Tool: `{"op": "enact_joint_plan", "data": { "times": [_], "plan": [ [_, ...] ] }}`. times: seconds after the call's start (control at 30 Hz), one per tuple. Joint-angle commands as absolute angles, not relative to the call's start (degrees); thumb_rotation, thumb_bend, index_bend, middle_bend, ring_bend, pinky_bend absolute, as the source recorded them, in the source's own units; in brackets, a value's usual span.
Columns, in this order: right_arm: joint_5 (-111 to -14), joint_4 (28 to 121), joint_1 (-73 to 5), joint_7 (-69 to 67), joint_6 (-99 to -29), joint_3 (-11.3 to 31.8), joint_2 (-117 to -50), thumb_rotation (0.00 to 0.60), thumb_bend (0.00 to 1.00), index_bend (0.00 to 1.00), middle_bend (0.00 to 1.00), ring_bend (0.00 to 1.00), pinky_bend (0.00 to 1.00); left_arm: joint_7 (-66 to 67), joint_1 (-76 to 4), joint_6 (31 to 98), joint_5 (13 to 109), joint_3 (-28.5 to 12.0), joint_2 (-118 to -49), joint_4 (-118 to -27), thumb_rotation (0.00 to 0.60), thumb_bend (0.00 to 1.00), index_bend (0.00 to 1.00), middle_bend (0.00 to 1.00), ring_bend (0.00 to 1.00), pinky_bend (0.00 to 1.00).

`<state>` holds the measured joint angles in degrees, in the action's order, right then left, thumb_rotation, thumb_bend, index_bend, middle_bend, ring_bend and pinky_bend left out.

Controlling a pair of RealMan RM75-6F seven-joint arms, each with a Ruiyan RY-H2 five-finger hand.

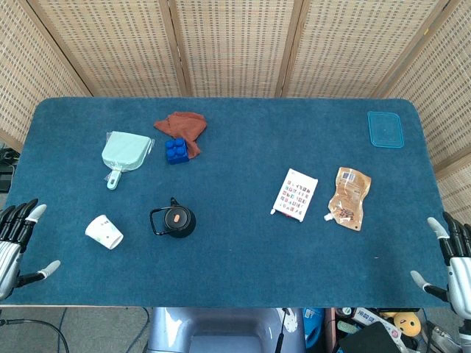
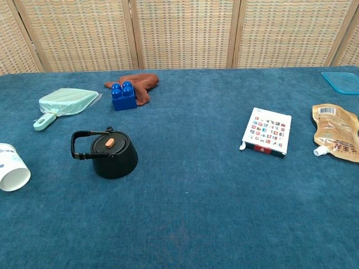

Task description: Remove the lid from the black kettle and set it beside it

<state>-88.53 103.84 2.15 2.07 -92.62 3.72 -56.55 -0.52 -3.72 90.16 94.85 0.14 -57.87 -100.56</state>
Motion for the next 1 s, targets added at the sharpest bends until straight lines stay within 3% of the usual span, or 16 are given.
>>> {"op": "enact_joint_plan", "data": {
  "times": [0.03,0.27,0.5,0.7,1.0],
  "plan": [
    [-88.4,103.7,2.1,2.0,-92.7,3.9,-56.7,0.600,0.00,0.00,0.00,0.00,0.00,-0.3,-3.8,89.9,94.7,0.2,-57.9,-100.6,0.600,0.15,0.00,0.00,0.00,0.00],
    [-87.9,103.7,2.2,1.3,-92.7,4.1,-56.6,0.600,0.00,0.00,0.00,0.00,0.00,1.0,-5.3,86.9,93.6,-0.3,-58.9,-100.5,0.600,0.15,0.00,0.00,0.00,0.00],
    [-87.1,103.6,2.0,0.8,-92.2,4.4,-56.4,0.600,0.00,0.00,0.00,0.00,0.00,3.6,-13.2,77.3,92.4,-3.5,-63.1,-100.3,0.600,0.15,0.00,0.00,0.00,0.00],
    [-85.8,103.6,1.6,1.6,-91.4,4.8,-56.5,0.600,0.00,0.00,0.00,0.00,0.00,10.6,-23.7,63.8,88.5,-7.4,-70.1,-101.1,0.600,0.15,0.00,0.00,0.00,0.00],
    [-84.2,103.4,1.4,0.6,-90.4,5.1,-56.2,0.600,0.00,0.00,0.00,0.00,0.00,19.7,-32.0,55.2,79.7,-10.5,-80.4,-97.7,0.600,0.15,0.00,0.00,0.00,0.00]
  ]
}}
